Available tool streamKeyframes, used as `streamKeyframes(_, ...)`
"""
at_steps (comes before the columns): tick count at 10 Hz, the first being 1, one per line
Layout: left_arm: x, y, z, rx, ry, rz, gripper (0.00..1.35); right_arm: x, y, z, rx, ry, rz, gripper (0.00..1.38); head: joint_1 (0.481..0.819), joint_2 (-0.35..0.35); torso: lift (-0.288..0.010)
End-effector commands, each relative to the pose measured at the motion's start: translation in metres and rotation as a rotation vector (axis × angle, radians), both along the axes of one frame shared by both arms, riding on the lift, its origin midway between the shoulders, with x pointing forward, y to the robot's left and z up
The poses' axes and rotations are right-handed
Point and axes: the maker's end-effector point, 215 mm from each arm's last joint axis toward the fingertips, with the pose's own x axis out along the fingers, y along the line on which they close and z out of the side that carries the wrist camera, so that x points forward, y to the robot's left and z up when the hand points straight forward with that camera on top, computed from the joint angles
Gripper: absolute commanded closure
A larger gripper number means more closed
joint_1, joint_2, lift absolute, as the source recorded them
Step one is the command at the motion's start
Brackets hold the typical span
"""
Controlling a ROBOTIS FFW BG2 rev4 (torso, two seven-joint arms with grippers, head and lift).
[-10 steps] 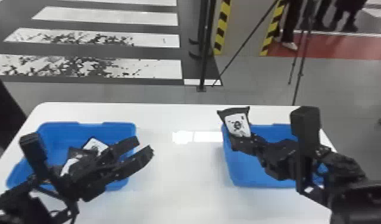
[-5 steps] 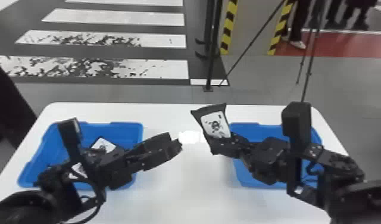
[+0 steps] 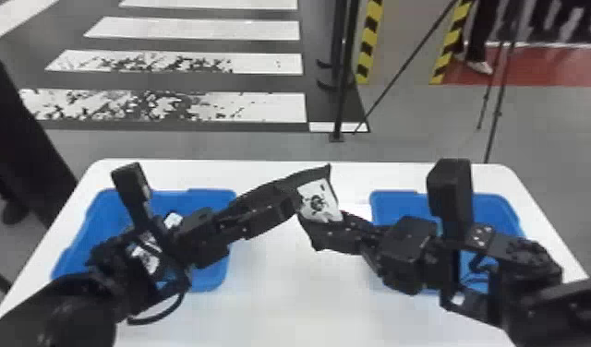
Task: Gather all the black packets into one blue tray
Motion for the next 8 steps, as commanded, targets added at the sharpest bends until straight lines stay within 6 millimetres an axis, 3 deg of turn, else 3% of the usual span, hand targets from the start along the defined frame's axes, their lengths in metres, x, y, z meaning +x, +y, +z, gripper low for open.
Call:
streamKeyframes(1,0.004,-0.008,-0.008,-0.013,0.022,-0.009,0.49,-0.005,0.015,0.004,0.004,-0.006,0.040,1.28,0.695,-0.007,-0.110)
streamKeyframes(2,0.008,-0.014,-0.014,-0.020,0.030,-0.009,0.59,-0.008,0.025,0.006,0.006,-0.011,0.068,1.28,0.695,0.000,-0.110)
streamKeyframes(4,0.020,-0.013,-0.001,-0.036,-0.047,0.051,1.20,-0.012,0.033,0.003,0.008,0.000,0.095,1.28,0.695,0.013,-0.110)
streamKeyframes(6,0.028,-0.002,0.005,-0.029,-0.122,0.120,1.21,-0.013,0.034,0.002,0.013,0.006,0.101,1.28,0.695,0.024,-0.110)
streamKeyframes(7,0.030,0.002,0.007,-0.023,-0.149,0.142,1.21,-0.015,0.038,0.000,0.035,0.022,0.112,1.18,0.695,0.032,-0.110)
streamKeyframes(8,0.032,0.006,0.009,-0.014,-0.173,0.159,1.21,-0.018,0.038,-0.012,0.072,0.071,0.116,0.67,0.695,0.041,-0.110)
